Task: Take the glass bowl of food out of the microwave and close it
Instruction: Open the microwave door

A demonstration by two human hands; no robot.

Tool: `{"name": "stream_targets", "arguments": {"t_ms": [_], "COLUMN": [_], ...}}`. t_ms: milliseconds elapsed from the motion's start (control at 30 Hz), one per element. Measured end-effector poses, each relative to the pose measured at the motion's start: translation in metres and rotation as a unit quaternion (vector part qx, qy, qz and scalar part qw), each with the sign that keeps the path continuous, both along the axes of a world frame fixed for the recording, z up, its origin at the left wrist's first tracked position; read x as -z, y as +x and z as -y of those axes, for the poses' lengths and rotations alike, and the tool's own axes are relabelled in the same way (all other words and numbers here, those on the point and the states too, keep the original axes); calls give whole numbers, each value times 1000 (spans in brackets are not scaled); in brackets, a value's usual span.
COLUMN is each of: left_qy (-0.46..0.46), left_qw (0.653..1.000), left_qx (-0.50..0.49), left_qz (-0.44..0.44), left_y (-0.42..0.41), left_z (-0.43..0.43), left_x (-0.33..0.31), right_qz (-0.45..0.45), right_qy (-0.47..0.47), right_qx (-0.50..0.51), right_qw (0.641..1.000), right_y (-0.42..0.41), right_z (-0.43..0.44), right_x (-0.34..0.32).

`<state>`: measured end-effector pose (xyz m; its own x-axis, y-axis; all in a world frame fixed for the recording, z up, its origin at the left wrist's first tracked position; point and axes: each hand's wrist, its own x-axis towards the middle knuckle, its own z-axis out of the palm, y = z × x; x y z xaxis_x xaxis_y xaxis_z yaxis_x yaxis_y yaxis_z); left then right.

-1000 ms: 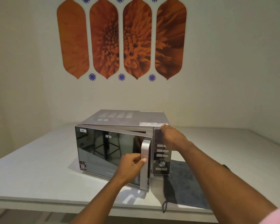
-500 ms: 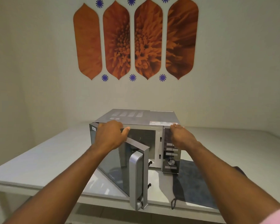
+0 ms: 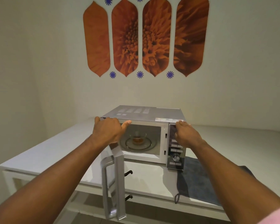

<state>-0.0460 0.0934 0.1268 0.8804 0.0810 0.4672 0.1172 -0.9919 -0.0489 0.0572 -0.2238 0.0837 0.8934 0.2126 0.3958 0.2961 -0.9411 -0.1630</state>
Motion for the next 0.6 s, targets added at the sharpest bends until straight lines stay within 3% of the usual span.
{"name": "stream_targets", "arguments": {"t_ms": [233, 600], "left_qy": [-4, -20], "left_qw": [997, 991], "left_qx": [-64, -130], "left_qz": [-43, -30], "left_y": [4, -15], "left_z": [-19, -52], "left_x": [-7, -2], "right_qz": [9, 20], "right_qy": [-12, -13], "right_qx": [-5, -4], "right_qw": [1000, 1000], "right_y": [0, -3], "right_z": [3, 2], "right_x": [2, 3]}}
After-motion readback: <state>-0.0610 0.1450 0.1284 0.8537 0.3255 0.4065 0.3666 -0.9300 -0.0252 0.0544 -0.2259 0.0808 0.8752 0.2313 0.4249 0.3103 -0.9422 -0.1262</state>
